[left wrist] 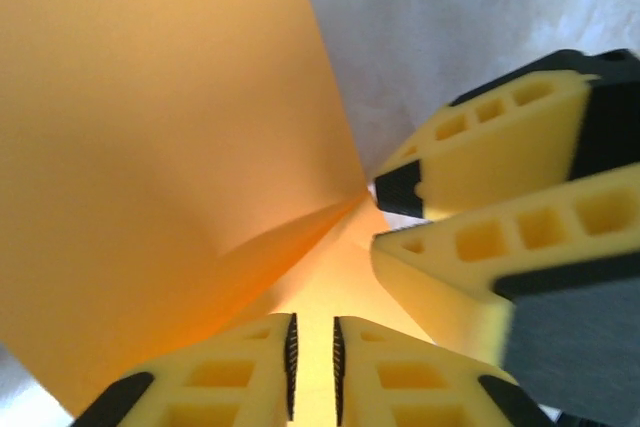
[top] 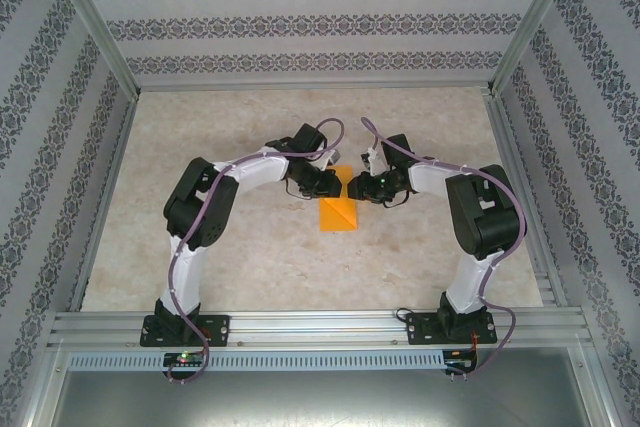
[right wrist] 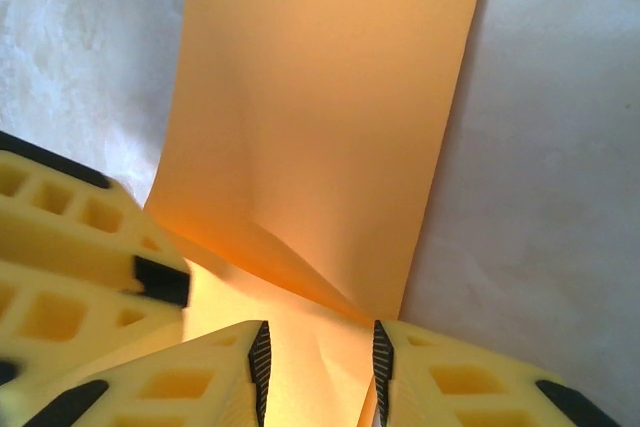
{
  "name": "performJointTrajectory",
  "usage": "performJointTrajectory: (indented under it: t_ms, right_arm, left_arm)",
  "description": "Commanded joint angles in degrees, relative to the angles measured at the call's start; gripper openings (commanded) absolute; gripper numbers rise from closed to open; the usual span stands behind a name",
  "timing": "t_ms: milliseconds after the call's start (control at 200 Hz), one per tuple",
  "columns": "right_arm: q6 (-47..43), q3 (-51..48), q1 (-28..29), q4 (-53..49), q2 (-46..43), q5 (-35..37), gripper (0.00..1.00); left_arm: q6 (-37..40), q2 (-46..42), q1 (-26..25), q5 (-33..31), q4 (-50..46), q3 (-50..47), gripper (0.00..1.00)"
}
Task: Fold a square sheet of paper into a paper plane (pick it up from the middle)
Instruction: Turn over the paper at the center of the table.
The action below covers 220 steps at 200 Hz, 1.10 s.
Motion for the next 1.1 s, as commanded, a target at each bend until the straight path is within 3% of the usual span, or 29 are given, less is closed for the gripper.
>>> performJointTrajectory:
  t_ms: [0,285,585,1094]
  right_arm:
    - [-1.1,-0.8,-0.6,0.7,-1.2,-2.3,0.35]
    - [-1.4,-1.9,-0.7,0.0,-4.3,-0.6,0.4]
    - [-1.4,-2.6,0.5,0.2,-5.5,-3.2,0.41]
    - [-0.9,-4.0,2.8,3.5,-2.6,-7.9,0.22]
  left_arm:
    - [2.8,-3.3,0.8,-2.0,-3.7,1.1,0.24]
    - [3.6,-6.7,1.0,-4.2,-4.4,-2.9,0.39]
    - [1.6,-8.8,1.0,-2.5,-0.5,-8.1,0.46]
    - [-1.7,-13.7,2.1,-1.7,5.5,-15.0,0.59]
